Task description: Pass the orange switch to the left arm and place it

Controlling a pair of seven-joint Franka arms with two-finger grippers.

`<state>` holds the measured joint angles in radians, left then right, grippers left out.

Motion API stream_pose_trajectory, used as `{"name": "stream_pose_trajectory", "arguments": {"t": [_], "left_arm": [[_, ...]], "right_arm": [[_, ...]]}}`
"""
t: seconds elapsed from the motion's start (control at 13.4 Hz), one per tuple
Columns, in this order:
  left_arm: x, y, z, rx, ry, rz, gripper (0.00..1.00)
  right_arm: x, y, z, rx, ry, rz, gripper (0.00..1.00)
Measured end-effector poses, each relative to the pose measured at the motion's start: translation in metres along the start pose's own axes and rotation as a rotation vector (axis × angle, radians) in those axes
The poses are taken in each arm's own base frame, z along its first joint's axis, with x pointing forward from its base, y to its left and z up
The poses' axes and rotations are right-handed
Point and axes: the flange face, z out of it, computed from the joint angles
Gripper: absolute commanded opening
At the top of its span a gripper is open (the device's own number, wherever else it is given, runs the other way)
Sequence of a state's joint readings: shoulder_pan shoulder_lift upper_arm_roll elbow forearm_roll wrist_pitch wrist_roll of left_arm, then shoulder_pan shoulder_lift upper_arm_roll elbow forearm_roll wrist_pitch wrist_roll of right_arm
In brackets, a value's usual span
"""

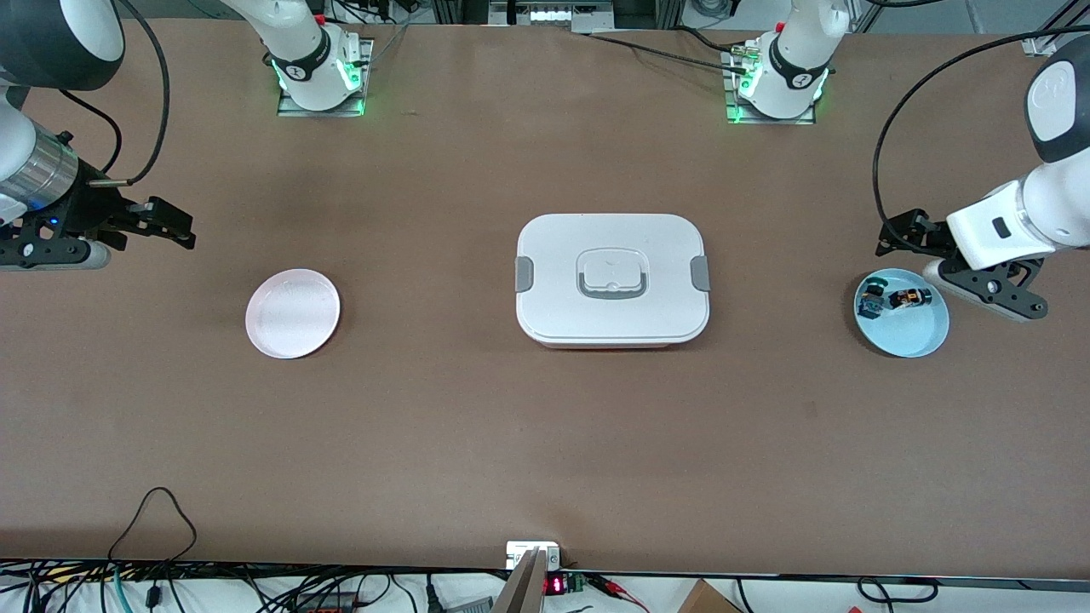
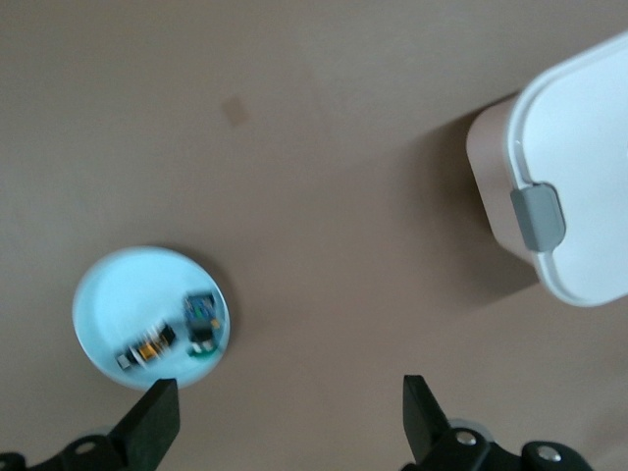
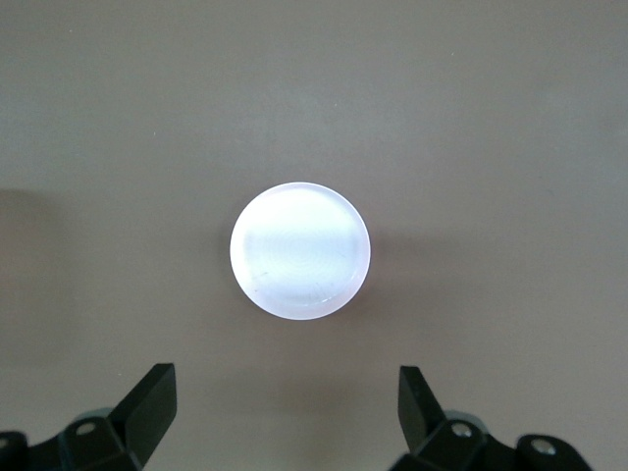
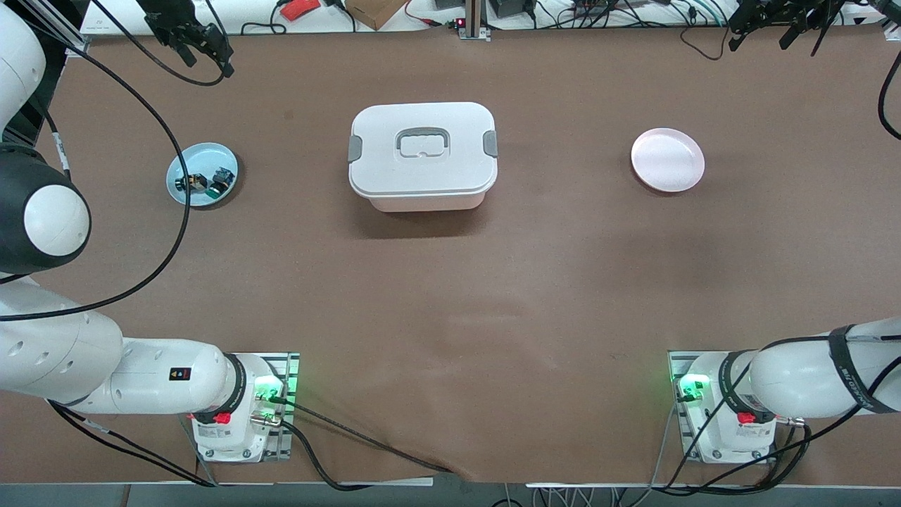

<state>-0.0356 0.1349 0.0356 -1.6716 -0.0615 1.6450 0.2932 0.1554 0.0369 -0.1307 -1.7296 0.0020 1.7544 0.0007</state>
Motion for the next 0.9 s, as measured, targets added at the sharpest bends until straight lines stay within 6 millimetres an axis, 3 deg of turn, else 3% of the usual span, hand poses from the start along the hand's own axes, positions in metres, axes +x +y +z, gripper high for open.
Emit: {"name": "stream_pose_trajectory", "arguments": {"t": [0.3,0.67,0.9], "left_arm": [[-0.002,0.027,-0.014,0.006,-0.012,-0.149,1.00],[-0.018,0.033,-0.036,0.001,-0.050,-0.175,1.00],[-0.023,0.025,-0.059,0.030,-0.013,-0.211,1.00]], "right_arm": [[0.000,0.000,0.000,0.000,-0.001,0.001,1.00],[0.000,0.001,0.001,0.000,-0.001,0.001,1.00],[0.000,0.001,0.001,0.000,-0.001,0.001,1.00]]}}
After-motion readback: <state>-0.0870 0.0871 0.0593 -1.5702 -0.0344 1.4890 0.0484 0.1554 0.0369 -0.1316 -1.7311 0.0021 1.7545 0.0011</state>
